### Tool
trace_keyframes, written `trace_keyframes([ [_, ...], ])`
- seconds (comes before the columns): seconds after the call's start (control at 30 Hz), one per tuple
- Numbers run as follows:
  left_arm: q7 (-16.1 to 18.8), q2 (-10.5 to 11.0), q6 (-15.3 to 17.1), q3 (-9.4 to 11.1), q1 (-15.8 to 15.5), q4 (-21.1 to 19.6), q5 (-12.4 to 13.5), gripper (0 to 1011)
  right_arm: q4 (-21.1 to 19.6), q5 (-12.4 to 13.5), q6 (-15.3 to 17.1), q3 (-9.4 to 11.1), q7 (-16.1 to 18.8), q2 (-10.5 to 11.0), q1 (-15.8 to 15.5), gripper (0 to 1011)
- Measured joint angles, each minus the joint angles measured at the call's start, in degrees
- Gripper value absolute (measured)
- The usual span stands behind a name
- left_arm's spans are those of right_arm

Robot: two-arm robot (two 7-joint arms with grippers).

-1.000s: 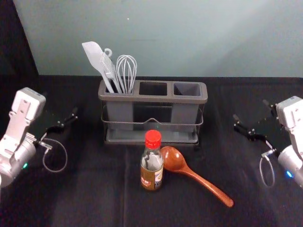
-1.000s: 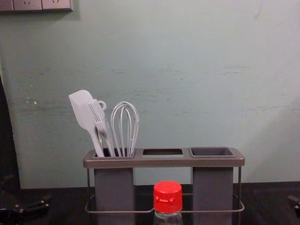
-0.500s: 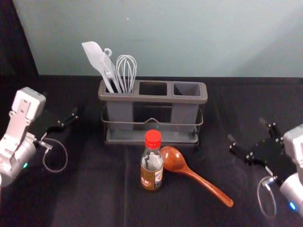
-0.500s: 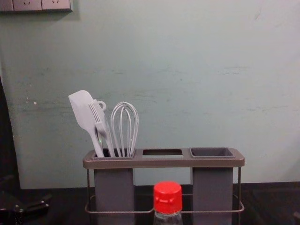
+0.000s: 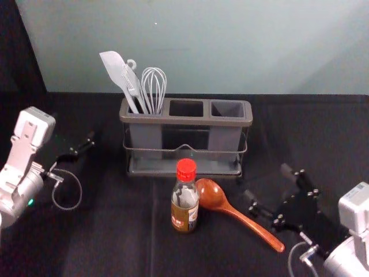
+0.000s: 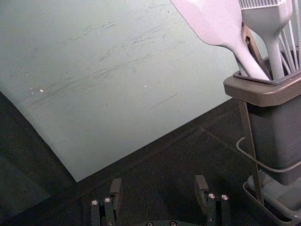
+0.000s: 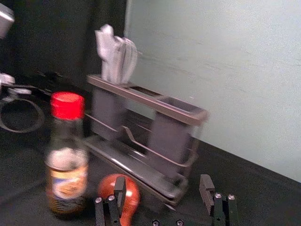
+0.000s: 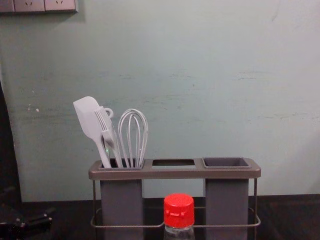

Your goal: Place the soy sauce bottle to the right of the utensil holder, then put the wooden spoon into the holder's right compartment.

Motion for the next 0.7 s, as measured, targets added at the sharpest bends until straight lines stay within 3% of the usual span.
trace_keyframes([
  [0.33,0.0,0.0,0.0,0.0,0.0,0.0,0.0,1000,-2.0,2.3,-0.5,-2.4,6.3,-2.2,0.3,1003],
  [0.7,0.0,0.0,0.0,0.0,0.0,0.0,0.0,1000,-0.8,1.1,3.2,-6.4,11.6,-7.3,5.8,1003],
])
